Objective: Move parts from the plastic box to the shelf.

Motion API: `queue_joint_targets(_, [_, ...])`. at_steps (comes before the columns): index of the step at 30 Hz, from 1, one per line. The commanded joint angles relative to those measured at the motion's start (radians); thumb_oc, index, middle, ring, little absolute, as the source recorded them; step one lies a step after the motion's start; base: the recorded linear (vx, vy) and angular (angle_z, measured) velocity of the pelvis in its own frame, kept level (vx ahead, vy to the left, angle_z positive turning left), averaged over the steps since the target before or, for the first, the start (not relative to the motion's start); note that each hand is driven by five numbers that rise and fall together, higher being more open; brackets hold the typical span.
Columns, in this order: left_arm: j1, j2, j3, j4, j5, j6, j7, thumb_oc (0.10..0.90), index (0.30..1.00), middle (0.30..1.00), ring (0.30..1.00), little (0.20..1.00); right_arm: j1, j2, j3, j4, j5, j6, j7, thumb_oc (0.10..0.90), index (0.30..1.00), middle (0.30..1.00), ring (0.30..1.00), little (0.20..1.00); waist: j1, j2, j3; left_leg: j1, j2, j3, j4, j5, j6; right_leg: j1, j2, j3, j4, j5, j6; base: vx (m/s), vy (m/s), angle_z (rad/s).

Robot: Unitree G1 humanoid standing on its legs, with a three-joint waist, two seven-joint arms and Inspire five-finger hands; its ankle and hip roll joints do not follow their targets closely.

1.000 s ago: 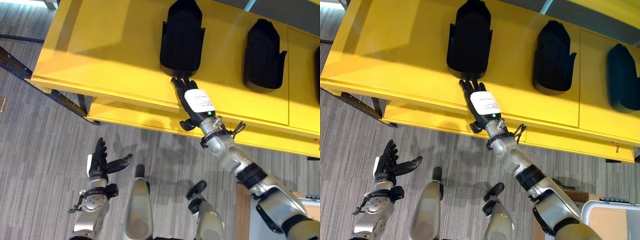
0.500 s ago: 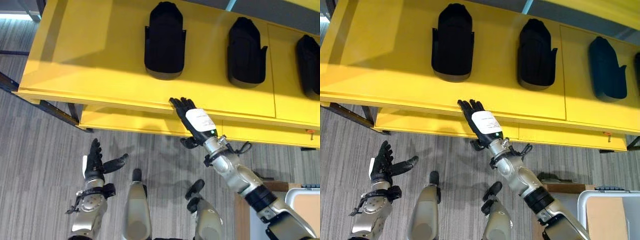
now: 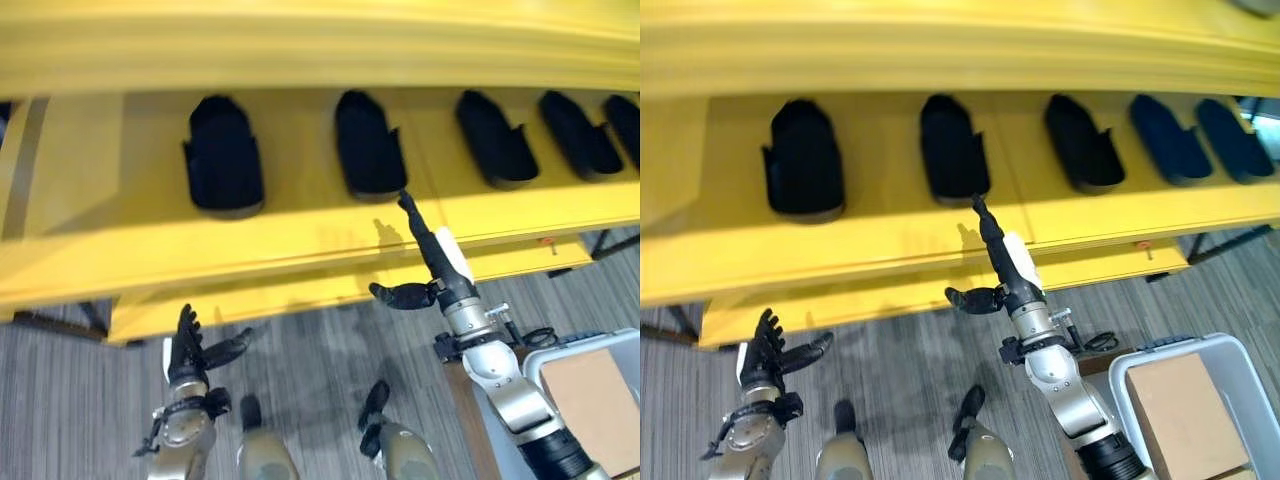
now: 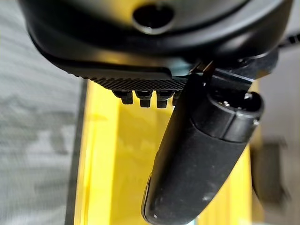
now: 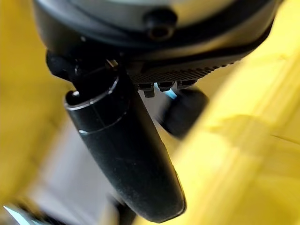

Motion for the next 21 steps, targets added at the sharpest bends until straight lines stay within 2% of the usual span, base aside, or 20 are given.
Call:
queue_joint_targets(1, [-0.019, 0.039, -0.021, -0.042, -0.008, -0.089, -0.028, 0.9, 1.0, 1.0, 1.0, 1.0, -0.04, -0.006, -0.046, -0.081, 0.162, -0.115, 0.025, 0.9, 1.0, 1.0, 1.0, 1.0, 0.016, -0.005, -0.075, -0.011, 0.046, -0.003, -0.091, 0.159, 0.033, 0.013, -0.036, 0.052, 0.096, -0.13, 0.103, 0.03, -0.185, -0.41])
queue_joint_targets(3, [-0.003, 0.016, -0.024, -0.043, -0.026, -0.096, -0.049, 0.9, 1.0, 1.0, 1.0, 1.0, 0.016, -0.018, -0.07, -0.102, 0.243, -0.13, 0.05, 0.9, 1.0, 1.0, 1.0, 1.0, 0.001, 0.01, -0.097, 0.0, 0.081, 0.01, -0.07, 0.207, 0.023, 0.023, 0.012, 0.087, 0.092, -0.154, 0.077, 0.05, -0.277, -0.61])
queue_joint_targets(7, [-0.015, 0.003, -0.048, -0.024, -0.021, -0.099, -0.059, 0.9, 1.0, 1.0, 1.0, 1.0, 0.065, -0.035, -0.109, -0.117, 0.234, -0.149, 0.034, 0.9, 1.0, 1.0, 1.0, 1.0, -0.015, 0.029, -0.101, -0.029, 0.1, 0.02, -0.006, 0.275, 0.011, 0.055, 0.049, 0.079, 0.062, -0.169, 0.045, 0.01, -0.165, -0.28])
queue_joint_targets(8, [-0.017, 0.002, -0.055, -0.021, -0.016, -0.099, -0.061, 0.9, 1.0, 1.0, 1.0, 1.0, 0.081, -0.041, -0.126, -0.127, 0.218, -0.153, 0.022, 0.9, 1.0, 1.0, 1.0, 1.0, -0.023, 0.03, -0.1, -0.039, 0.099, 0.041, 0.031, 0.281, 0.011, 0.069, 0.057, 0.072, 0.048, -0.171, 0.034, 0.06, -0.201, 0.12])
queue_joint_targets(9, [-0.016, -0.003, -0.06, -0.013, -0.011, -0.098, -0.065, 0.9, 1.0, 1.0, 1.0, 1.0, 0.098, -0.037, -0.135, -0.133, 0.216, -0.158, 0.016, 0.9, 1.0, 1.0, 1.0, 1.0, -0.031, 0.03, -0.103, -0.04, 0.086, 0.051, 0.055, 0.255, -0.001, 0.091, 0.063, 0.079, 0.032, -0.19, 0.034, 0.01, -0.147, 0.19])
queue_joint_targets(10, [-0.014, -0.005, -0.068, -0.013, -0.004, -0.1, -0.065, 0.9, 1.0, 1.0, 1.0, 1.0, 0.115, -0.034, -0.141, -0.137, 0.213, -0.156, 0.015, 0.9, 1.0, 1.0, 1.0, 1.0, -0.027, 0.029, -0.1, -0.062, 0.057, 0.049, 0.083, 0.247, 0.025, 0.098, 0.063, 0.068, 0.014, -0.174, 0.022, 0.03, -0.11, 0.17])
queue_joint_targets(11, [-0.017, -0.01, -0.08, -0.013, 0.013, -0.099, -0.061, 0.9, 1.0, 1.0, 1.0, 1.0, 0.104, -0.023, -0.137, -0.128, 0.209, -0.164, 0.006, 0.9, 1.0, 1.0, 1.0, 1.0, -0.006, 0.022, -0.098, -0.112, -0.065, -0.038, 0.102, 0.175, 0.061, 0.112, 0.059, 0.088, -0.012, -0.164, 0.025, 0.02, -0.067, 0.14])
queue_joint_targets(12, [-0.021, -0.014, -0.081, -0.012, 0.011, -0.1, -0.055, 0.9, 1.0, 1.0, 1.0, 1.0, 0.109, -0.021, -0.142, -0.13, 0.204, -0.167, 0.004, 0.9, 1.0, 1.0, 1.0, 1.0, -0.022, 0.018, -0.105, -0.109, -0.063, -0.018, 0.11, 0.155, 0.05, 0.12, 0.059, 0.091, -0.02, -0.168, 0.032, 0.04, -0.016, -0.09])
queue_joint_targets(13, [-0.013, -0.016, -0.082, -0.014, 0.016, -0.099, -0.054, 0.9, 1.0, 1.0, 1.0, 1.0, 0.109, -0.004, -0.132, -0.125, 0.206, -0.162, 0.001, 0.9, 1.0, 1.0, 1.0, 1.0, -0.012, 0.014, -0.104, -0.108, -0.138, -0.041, 0.11, 0.108, 0.086, 0.111, 0.051, 0.097, -0.031, -0.151, 0.028, 0.07, 0.05, -0.4])
queue_joint_targets(14, [-0.01, -0.022, -0.081, -0.018, 0.027, -0.103, -0.049, 0.9, 1.0, 1.0, 1.0, 1.0, 0.098, 0.007, -0.114, -0.109, 0.2, -0.16, 0.006, 0.9, 1.0, 1.0, 1.0, 1.0, 0.019, 0.011, -0.105, -0.123, -0.253, -0.158, 0.108, 0.059, 0.116, 0.111, 0.053, 0.136, -0.035, -0.143, 0.031, 0.01, 0.08, -0.55])
queue_joint_targets(15, [-0.01, -0.021, -0.081, -0.018, 0.028, -0.103, -0.048, 0.9, 1.0, 1.0, 1.0, 1.0, 0.097, 0.008, -0.114, -0.107, 0.2, -0.161, 0.006, 0.9, 1.0, 1.0, 1.0, 1.0, 0.017, 0.009, -0.106, -0.126, -0.256, -0.159, 0.109, 0.06, 0.119, 0.109, 0.05, 0.134, -0.036, -0.141, 0.033, 0.1, 0.063, -0.65])
queue_joint_targets(16, [-0.002, -0.033, -0.071, -0.027, 0.029, -0.114, -0.044, 0.9, 1.0, 1.0, 1.0, 1.0, 0.069, 0.017, -0.09, -0.083, 0.205, -0.158, 0.017, 0.9, 1.0, 1.0, 1.0, 1.0, 0.055, 0.013, -0.107, -0.133, -0.372, -0.31, 0.064, 0.032, 0.142, 0.095, 0.081, 0.208, -0.025, -0.128, 0.041, 0.05, 0.025, -0.87])
queue_joint_targets(17, [-0.002, -0.034, -0.071, -0.028, 0.029, -0.114, -0.044, 0.9, 1.0, 1.0, 1.0, 1.0, 0.068, 0.017, -0.089, -0.082, 0.205, -0.158, 0.017, 0.9, 1.0, 1.0, 1.0, 1.0, 0.056, 0.013, -0.107, -0.13, -0.372, -0.309, 0.059, 0.034, 0.143, 0.095, 0.08, 0.21, -0.024, -0.129, 0.041, 0.11, 0.089, -1.32])
queue_joint_targets(18, [0.026, -0.037, -0.065, -0.042, 0.039, -0.112, -0.056, 0.9, 1.0, 1.0, 1.0, 1.0, 0.059, 0.027, -0.077, -0.071, 0.222, -0.152, 0.046, 0.9, 1.0, 1.0, 1.0, 1.0, 0.058, 0.017, -0.124, -0.096, -0.408, -0.37, 0.022, 0.018, 0.177, 0.086, 0.1, 0.259, -0.017, -0.128, 0.041, 0.06, 0.074, -1.79])
queue_joint_targets(19, [0.028, -0.037, -0.065, -0.043, 0.039, -0.111, -0.057, 0.9, 1.0, 1.0, 1.0, 1.0, 0.06, 0.027, -0.077, -0.072, 0.223, -0.151, 0.047, 0.9, 1.0, 1.0, 1.0, 1.0, 0.062, 0.016, -0.122, -0.089, -0.407, -0.366, 0.016, 0.018, 0.178, 0.089, 0.1, 0.264, -0.016, -0.129, 0.042, 0.1, 0.113, -1.95])
queue_joint_targets(21, [0.031, -0.029, -0.079, -0.06, 0.042, -0.111, -0.087, 0.9, 1.0, 1.0, 1.0, 1.0, 0.079, 0.027, -0.09, -0.074, 0.226, -0.141, 0.058, 0.9, 1.0, 1.0, 1.0, 1.0, 0.042, 0.022, -0.164, -0.051, -0.396, -0.33, -0.046, 0.029, 0.19, 0.1, 0.103, 0.28, -0.038, -0.126, 0.046, 0.09, 0.125, -1.49])
